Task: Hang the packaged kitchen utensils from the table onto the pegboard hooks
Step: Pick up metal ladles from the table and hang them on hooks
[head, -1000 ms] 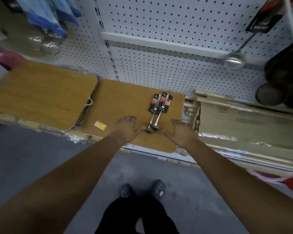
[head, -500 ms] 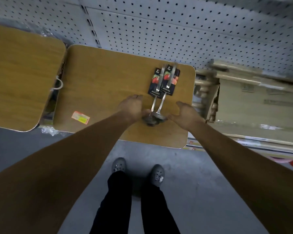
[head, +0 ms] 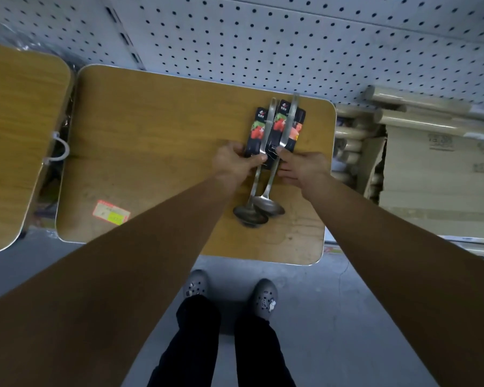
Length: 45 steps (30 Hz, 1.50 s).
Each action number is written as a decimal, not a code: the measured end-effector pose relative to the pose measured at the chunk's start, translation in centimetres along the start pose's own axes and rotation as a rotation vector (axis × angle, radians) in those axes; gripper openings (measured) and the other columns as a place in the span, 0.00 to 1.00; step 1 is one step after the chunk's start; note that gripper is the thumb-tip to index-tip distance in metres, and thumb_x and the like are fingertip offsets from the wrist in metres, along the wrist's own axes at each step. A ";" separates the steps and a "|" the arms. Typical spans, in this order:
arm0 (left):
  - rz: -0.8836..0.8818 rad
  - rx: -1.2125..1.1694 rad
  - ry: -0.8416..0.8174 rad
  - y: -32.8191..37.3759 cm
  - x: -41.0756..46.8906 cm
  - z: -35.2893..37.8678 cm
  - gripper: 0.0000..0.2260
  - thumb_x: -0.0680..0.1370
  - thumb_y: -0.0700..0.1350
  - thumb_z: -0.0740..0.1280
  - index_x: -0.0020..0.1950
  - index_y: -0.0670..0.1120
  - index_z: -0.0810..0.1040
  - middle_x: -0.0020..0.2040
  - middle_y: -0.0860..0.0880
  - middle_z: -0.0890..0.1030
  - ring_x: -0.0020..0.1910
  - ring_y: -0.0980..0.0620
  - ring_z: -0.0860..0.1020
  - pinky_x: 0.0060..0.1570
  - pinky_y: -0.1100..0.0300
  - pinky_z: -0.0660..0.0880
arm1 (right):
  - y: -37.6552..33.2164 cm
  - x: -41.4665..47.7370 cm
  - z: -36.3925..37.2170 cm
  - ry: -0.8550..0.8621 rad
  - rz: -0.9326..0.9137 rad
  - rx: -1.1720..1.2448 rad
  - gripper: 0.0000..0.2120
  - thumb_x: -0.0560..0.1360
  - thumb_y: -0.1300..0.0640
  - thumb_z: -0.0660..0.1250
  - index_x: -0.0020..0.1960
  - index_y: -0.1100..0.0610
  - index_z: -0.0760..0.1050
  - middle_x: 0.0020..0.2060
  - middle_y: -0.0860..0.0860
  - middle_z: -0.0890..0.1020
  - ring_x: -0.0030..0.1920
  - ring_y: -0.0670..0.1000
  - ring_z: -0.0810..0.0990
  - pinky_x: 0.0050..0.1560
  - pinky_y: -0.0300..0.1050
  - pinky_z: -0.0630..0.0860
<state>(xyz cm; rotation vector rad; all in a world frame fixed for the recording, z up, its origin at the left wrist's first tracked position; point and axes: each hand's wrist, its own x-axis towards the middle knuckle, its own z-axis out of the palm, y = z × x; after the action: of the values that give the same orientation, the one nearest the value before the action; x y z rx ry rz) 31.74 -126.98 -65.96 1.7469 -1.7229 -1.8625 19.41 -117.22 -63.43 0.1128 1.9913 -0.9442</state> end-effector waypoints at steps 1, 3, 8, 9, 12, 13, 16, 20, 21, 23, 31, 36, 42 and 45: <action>-0.007 -0.004 0.000 0.0 0.1 0.5 0.19 0.64 0.54 0.81 0.48 0.48 0.80 0.41 0.48 0.85 0.38 0.48 0.85 0.40 0.47 0.83 | -0.2 0.4 0.5 -0.015 0.030 0.018 0.14 0.74 0.48 0.75 0.51 0.58 0.79 0.39 0.51 0.83 0.39 0.50 0.84 0.37 0.43 0.79; -0.014 -0.013 0.021 0.1 0.0 1.0 0.14 0.68 0.51 0.79 0.47 0.48 0.79 0.42 0.46 0.85 0.38 0.46 0.85 0.36 0.49 0.83 | -0.7 0.6 1.3 -0.018 0.091 0.056 0.13 0.74 0.49 0.75 0.50 0.58 0.79 0.39 0.51 0.84 0.37 0.49 0.84 0.32 0.42 0.74; -0.007 -0.039 0.009 -0.5 0.1 1.0 0.09 0.72 0.43 0.76 0.50 0.42 0.82 0.43 0.46 0.85 0.36 0.48 0.84 0.33 0.56 0.82 | -0.2 1.2 1.8 0.017 0.152 0.152 0.11 0.73 0.55 0.76 0.52 0.59 0.80 0.45 0.52 0.86 0.36 0.48 0.85 0.27 0.38 0.73; -0.011 -0.053 -0.002 -0.8 0.0 0.8 0.09 0.73 0.41 0.76 0.50 0.41 0.82 0.43 0.46 0.85 0.35 0.49 0.84 0.34 0.56 0.82 | 0.1 1.1 1.6 0.010 0.158 0.171 0.10 0.74 0.56 0.76 0.52 0.58 0.80 0.44 0.51 0.86 0.35 0.46 0.84 0.29 0.38 0.74; -0.022 -0.094 -0.015 -1.7 -0.5 -0.1 0.09 0.72 0.40 0.76 0.50 0.41 0.83 0.42 0.46 0.84 0.35 0.50 0.81 0.38 0.53 0.83 | 1.3 -0.1 0.6 -0.039 0.180 0.170 0.05 0.76 0.56 0.73 0.44 0.54 0.78 0.38 0.48 0.82 0.33 0.44 0.79 0.35 0.41 0.73; -0.013 -0.093 -0.016 -2.0 -0.7 -0.5 0.07 0.72 0.41 0.76 0.48 0.43 0.83 0.40 0.47 0.84 0.35 0.50 0.81 0.40 0.52 0.82 | 1.6 -0.6 0.2 -0.053 0.172 0.188 0.07 0.77 0.57 0.72 0.42 0.53 0.77 0.34 0.47 0.80 0.31 0.43 0.78 0.34 0.42 0.74; 0.014 -0.115 -0.016 -2.6 -1.8 -2.2 0.06 0.73 0.41 0.75 0.40 0.49 0.80 0.34 0.50 0.80 0.34 0.51 0.78 0.39 0.53 0.78 | 1.8 -2.8 -1.3 -0.084 0.139 0.262 0.06 0.78 0.58 0.71 0.43 0.54 0.78 0.31 0.48 0.78 0.29 0.44 0.75 0.34 0.41 0.79; 0.031 -0.223 -0.045 -2.2 -5.1 -4.6 0.07 0.75 0.37 0.72 0.42 0.48 0.80 0.39 0.44 0.81 0.39 0.47 0.78 0.44 0.51 0.76 | 1.6 -6.7 -3.2 -0.066 0.063 0.340 0.02 0.76 0.61 0.72 0.49 0.57 0.81 0.42 0.55 0.84 0.42 0.52 0.82 0.43 0.45 0.81; 0.040 -0.249 -0.058 -1.7 -6.3 -5.1 0.06 0.76 0.37 0.71 0.43 0.47 0.79 0.40 0.43 0.80 0.40 0.46 0.78 0.45 0.50 0.76 | 1.4 -7.8 -3.7 -0.050 0.040 0.370 0.05 0.76 0.61 0.73 0.51 0.59 0.81 0.45 0.56 0.86 0.43 0.54 0.84 0.42 0.45 0.82; 0.074 -0.291 -0.067 -0.4 -9.0 -5.9 0.04 0.76 0.37 0.71 0.46 0.45 0.80 0.41 0.42 0.80 0.41 0.46 0.78 0.45 0.51 0.75 | 0.7 -10.3 -5.0 -0.015 -0.008 0.431 0.11 0.75 0.62 0.74 0.56 0.63 0.81 0.49 0.59 0.86 0.46 0.56 0.85 0.43 0.46 0.82; 0.192 -0.386 -0.051 7.5 -22.5 -6.0 0.04 0.76 0.37 0.70 0.50 0.43 0.80 0.44 0.46 0.85 0.41 0.51 0.83 0.39 0.57 0.80 | -1.3 -22.1 -11.6 0.032 -0.188 0.505 0.11 0.74 0.65 0.73 0.56 0.66 0.81 0.49 0.66 0.84 0.49 0.64 0.84 0.46 0.50 0.83; 0.264 -0.394 -0.046 8.9 -30.2 -5.0 0.07 0.74 0.41 0.72 0.51 0.47 0.81 0.46 0.45 0.86 0.46 0.45 0.82 0.47 0.47 0.78 | -0.7 -29.3 -15.9 -0.006 -0.265 0.497 0.07 0.72 0.66 0.75 0.49 0.65 0.82 0.41 0.67 0.83 0.43 0.62 0.82 0.44 0.55 0.81; 0.320 -0.325 -0.045 10.0 -37.3 -5.1 0.13 0.70 0.49 0.77 0.51 0.46 0.82 0.43 0.44 0.86 0.47 0.41 0.84 0.48 0.46 0.80 | 0.5 -35.5 -19.0 -0.049 -0.279 0.478 0.06 0.73 0.69 0.74 0.49 0.65 0.82 0.50 0.71 0.81 0.46 0.64 0.84 0.46 0.57 0.82; 0.355 -0.320 -0.017 10.8 -39.7 -5.3 0.09 0.73 0.45 0.74 0.52 0.48 0.81 0.44 0.48 0.86 0.47 0.43 0.84 0.49 0.46 0.81 | 0.3 -37.9 -20.0 -0.021 -0.346 0.477 0.06 0.75 0.68 0.72 0.52 0.66 0.82 0.45 0.67 0.84 0.48 0.67 0.85 0.50 0.61 0.83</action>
<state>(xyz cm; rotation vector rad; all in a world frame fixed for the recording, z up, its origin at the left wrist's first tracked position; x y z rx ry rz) 43.17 -107.76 -31.00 1.2230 -1.5132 -1.8655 28.07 -93.58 -28.70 0.0212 1.7609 -1.6271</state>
